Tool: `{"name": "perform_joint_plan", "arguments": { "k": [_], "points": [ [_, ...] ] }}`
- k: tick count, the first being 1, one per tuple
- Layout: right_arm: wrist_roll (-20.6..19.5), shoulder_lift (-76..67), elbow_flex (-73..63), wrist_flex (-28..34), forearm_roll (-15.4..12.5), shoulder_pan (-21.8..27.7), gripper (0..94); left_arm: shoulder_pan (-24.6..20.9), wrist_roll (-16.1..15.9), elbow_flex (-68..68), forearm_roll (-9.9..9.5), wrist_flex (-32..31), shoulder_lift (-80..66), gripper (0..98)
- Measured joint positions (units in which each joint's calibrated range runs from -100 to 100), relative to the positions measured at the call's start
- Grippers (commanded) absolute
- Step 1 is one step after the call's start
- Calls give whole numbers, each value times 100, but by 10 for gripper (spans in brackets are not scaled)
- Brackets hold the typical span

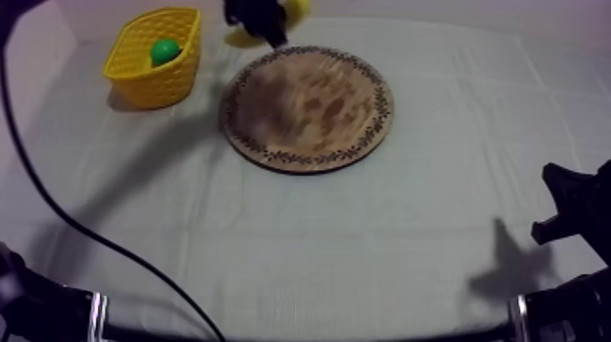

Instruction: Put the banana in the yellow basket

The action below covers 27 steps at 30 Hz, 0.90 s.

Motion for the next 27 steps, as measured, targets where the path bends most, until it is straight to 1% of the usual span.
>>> {"name": "perform_joint_plan", "arguments": {
  "k": [3, 9, 13, 16, 22, 27],
  "points": [
    [0, 0, 0, 0, 0, 0, 3, -201, 218, 282, 52, 233, -594, 199],
    [0, 0, 0, -1, 0, 0, 3, -625, 702, 769, 71, 577, -1606, 210],
    [0, 0, 0, -1, 0, 0, 3, -822, 1039, 693, 62, 600, -1944, 206],
    [0, 0, 0, -1, 0, 0, 3, -963, 1241, 496, 46, 608, -1875, 199],
    [0, 0, 0, -1, 0, 0, 3, -1223, 1418, -165, -103, 551, -1384, 184],
    [0, 0, 0, -1, 0, 0, 3, -1429, 1534, -790, -366, 285, -746, 175]
  ]
}}
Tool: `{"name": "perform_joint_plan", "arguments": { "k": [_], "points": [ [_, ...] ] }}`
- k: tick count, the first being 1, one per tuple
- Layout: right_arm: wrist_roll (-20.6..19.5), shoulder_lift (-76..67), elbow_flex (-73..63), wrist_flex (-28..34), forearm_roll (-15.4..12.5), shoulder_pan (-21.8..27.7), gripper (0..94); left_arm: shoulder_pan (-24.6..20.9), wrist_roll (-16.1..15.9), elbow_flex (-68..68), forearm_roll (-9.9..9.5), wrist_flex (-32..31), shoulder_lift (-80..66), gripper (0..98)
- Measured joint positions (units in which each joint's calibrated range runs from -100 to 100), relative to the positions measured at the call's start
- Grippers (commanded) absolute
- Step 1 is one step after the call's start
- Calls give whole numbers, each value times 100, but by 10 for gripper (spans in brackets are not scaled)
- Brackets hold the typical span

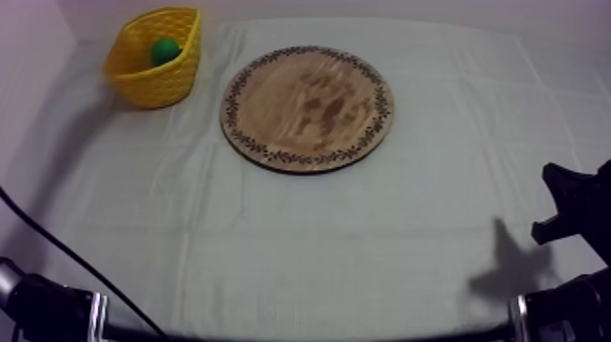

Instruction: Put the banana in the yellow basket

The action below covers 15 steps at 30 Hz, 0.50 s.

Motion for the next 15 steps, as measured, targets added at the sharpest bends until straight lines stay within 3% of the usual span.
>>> {"name": "perform_joint_plan", "arguments": {
  "k": [8, 15],
  "points": [
    [0, 0, 0, 2, 0, 0, 3, -290, 127, -356, -445, -499, 1041, 160],
    [0, 0, 0, 2, 0, 0, 3, -415, 169, -351, -446, -588, 1717, 149]
  ]
}}
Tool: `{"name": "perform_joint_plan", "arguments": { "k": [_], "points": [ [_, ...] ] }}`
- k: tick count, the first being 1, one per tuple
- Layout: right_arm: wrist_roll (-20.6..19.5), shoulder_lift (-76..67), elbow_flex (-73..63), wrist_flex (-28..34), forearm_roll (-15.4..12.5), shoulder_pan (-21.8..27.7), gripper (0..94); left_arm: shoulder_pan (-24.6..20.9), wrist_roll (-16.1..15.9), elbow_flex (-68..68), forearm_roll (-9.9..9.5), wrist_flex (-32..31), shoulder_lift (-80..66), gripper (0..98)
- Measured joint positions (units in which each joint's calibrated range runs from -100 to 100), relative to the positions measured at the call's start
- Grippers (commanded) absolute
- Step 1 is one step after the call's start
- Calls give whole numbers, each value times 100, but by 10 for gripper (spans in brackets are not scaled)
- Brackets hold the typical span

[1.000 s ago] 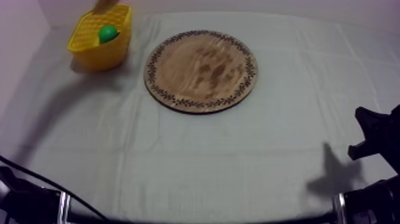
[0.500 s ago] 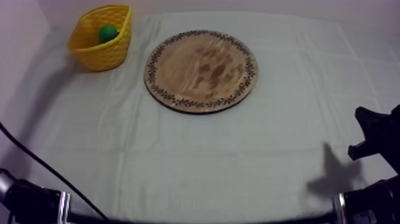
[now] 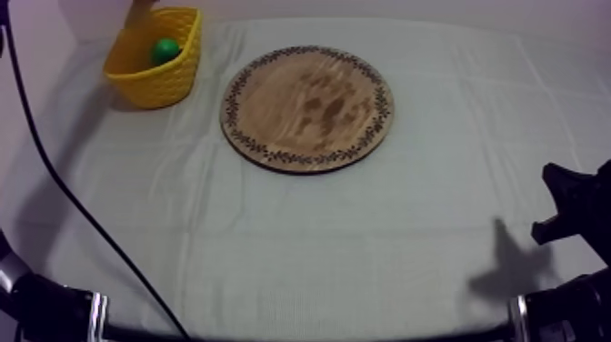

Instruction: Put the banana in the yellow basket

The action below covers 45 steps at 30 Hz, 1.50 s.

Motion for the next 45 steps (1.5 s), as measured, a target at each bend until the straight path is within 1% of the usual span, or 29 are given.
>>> {"name": "perform_joint_plan", "arguments": {
  "k": [10, 21, 22, 23, 24, 27, 29, 31, 34, 37, 40, 43, 45],
  "points": [
    [0, 0, 0, 0, 0, 0, 3, 11, 91, 70, 171, 95, 470, 149],
    [0, 0, 0, 0, 0, 0, 3, -87, 104, 43, 171, 95, 689, 155],
    [0, 0, 0, 0, 0, 0, 3, -96, 104, 52, 171, 95, 697, 169],
    [0, 0, 0, 0, 0, 0, 3, -99, 104, 59, 171, 95, 697, 197],
    [0, 0, 0, 0, 0, 0, 3, -99, 111, 66, 182, 95, 703, 247],
    [0, 0, 0, 0, 0, 0, 3, -115, 202, 80, 196, 104, 703, 460],
    [0, 0, 0, 0, 0, 0, 3, -134, 279, 87, 210, 140, 703, 568],
    [0, 0, 0, 0, 0, 0, 3, -151, 317, 93, 235, 157, 691, 640],
    [0, 0, 0, 0, 0, 0, 3, -163, 286, 93, 256, 157, 661, 694],
    [0, 0, 0, 0, 0, 0, 3, -167, 219, 78, 261, 157, 630, 708],
    [0, 0, 0, -8, 0, 0, 3, -167, 162, 81, 261, 150, 578, 694],
    [0, 0, 0, -8, 0, 0, 3, -167, 127, 126, 268, 105, 501, 632],
    [0, 0, 0, -3, 0, 0, 3, -167, 143, 148, 268, 45, 430, 557]
  ]
}}
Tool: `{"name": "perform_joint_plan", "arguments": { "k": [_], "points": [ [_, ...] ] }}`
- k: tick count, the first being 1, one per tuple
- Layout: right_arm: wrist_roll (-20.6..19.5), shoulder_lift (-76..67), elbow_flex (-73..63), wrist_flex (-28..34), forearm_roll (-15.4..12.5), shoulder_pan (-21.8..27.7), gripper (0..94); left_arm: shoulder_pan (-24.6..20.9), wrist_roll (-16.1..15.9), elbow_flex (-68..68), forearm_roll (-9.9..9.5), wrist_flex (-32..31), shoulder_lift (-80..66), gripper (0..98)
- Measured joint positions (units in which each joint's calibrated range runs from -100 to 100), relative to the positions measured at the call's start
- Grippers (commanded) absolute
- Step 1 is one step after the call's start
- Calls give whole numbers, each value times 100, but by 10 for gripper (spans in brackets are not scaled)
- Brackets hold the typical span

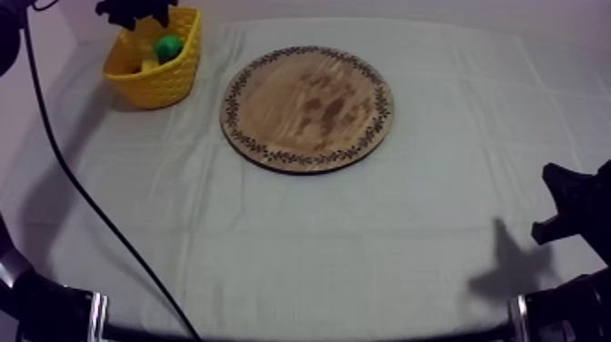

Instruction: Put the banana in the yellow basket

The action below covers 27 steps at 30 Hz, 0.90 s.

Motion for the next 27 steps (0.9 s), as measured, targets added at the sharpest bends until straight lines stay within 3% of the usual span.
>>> {"name": "perform_joint_plan", "arguments": {
  "k": [8, 11, 27],
  "points": [
    [0, 0, 0, 0, 0, 0, 3, -88, 41, 16, 74, -351, -529, 140],
    [0, 0, 0, 0, 0, 0, 3, -126, -74, 145, 132, -453, -846, 52],
    [0, 0, 0, 0, 0, 0, 3, -400, -546, 1978, 649, -832, -3771, 1]
  ]
}}
